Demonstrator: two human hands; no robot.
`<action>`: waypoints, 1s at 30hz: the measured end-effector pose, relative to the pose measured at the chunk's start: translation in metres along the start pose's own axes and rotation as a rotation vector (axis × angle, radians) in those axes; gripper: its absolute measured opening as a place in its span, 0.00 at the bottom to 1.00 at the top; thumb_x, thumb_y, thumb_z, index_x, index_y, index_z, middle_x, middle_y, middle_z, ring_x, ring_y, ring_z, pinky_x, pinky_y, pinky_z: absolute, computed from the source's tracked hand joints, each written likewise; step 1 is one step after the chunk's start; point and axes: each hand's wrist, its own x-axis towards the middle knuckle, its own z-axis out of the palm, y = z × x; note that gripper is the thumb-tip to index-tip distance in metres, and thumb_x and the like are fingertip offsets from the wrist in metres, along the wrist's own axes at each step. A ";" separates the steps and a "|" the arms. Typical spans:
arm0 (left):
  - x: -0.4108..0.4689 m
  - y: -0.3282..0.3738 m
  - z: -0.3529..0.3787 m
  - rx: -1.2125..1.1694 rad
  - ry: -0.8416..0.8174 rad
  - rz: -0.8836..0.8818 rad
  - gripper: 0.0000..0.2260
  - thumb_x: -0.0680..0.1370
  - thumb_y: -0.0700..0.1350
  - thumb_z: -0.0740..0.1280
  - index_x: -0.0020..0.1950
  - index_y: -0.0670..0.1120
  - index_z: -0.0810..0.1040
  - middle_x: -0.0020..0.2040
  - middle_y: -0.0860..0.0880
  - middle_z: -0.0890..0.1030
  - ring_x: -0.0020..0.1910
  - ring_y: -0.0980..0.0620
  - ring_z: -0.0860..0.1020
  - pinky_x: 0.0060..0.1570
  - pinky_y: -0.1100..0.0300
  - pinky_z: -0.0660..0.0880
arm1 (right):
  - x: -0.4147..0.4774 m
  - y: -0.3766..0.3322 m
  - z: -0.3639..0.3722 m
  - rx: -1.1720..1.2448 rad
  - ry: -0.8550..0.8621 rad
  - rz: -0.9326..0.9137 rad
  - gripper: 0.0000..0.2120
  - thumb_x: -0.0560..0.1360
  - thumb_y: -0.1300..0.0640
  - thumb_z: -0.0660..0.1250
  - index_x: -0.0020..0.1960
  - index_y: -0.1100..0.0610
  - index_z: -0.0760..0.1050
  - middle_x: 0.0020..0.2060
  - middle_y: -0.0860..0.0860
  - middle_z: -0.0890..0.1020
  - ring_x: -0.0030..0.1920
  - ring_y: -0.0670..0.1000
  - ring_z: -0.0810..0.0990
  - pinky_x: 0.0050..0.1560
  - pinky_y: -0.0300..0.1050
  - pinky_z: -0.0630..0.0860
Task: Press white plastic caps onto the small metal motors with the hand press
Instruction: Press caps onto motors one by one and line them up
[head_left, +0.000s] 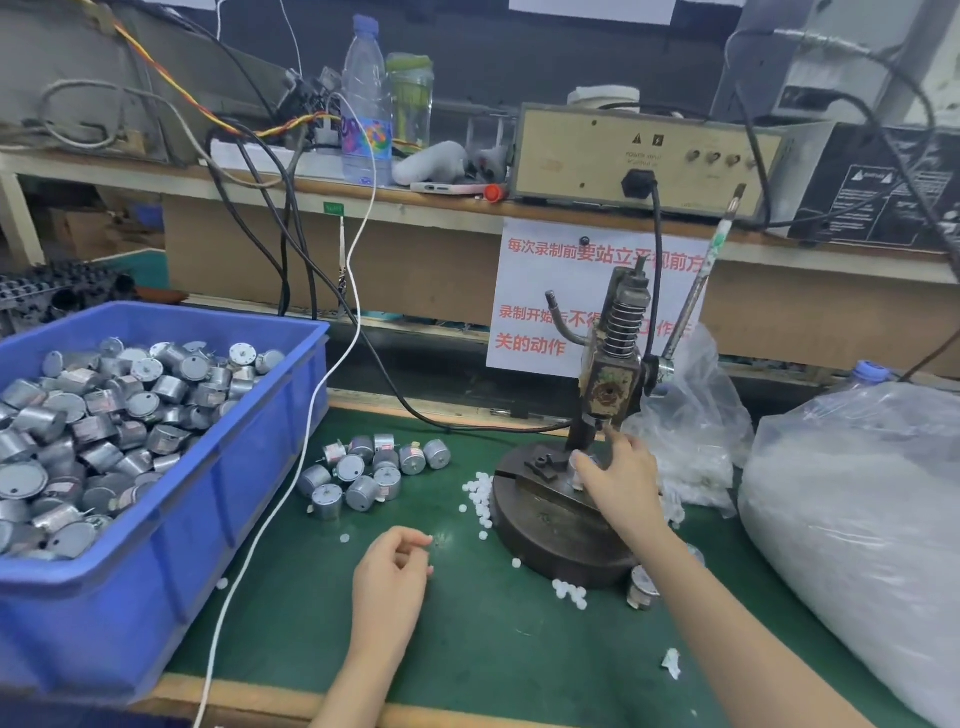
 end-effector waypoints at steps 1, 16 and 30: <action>0.000 0.000 0.000 0.005 0.001 -0.001 0.10 0.74 0.31 0.60 0.40 0.44 0.77 0.41 0.43 0.79 0.35 0.52 0.78 0.44 0.54 0.75 | 0.003 0.000 -0.007 0.142 0.005 0.054 0.23 0.75 0.57 0.61 0.69 0.60 0.67 0.59 0.59 0.73 0.53 0.52 0.69 0.49 0.46 0.69; 0.000 -0.003 0.003 0.105 -0.026 0.020 0.12 0.73 0.33 0.62 0.35 0.48 0.76 0.41 0.45 0.80 0.42 0.43 0.79 0.47 0.53 0.74 | 0.078 -0.075 -0.115 0.801 0.169 0.122 0.20 0.71 0.71 0.54 0.62 0.61 0.68 0.54 0.53 0.72 0.53 0.51 0.70 0.54 0.44 0.70; -0.001 -0.002 0.002 0.151 -0.038 0.039 0.10 0.73 0.34 0.62 0.37 0.46 0.78 0.43 0.45 0.80 0.43 0.44 0.79 0.50 0.52 0.75 | 0.016 -0.056 -0.088 0.889 0.294 -0.050 0.10 0.77 0.63 0.57 0.40 0.52 0.66 0.35 0.46 0.69 0.35 0.41 0.68 0.38 0.30 0.69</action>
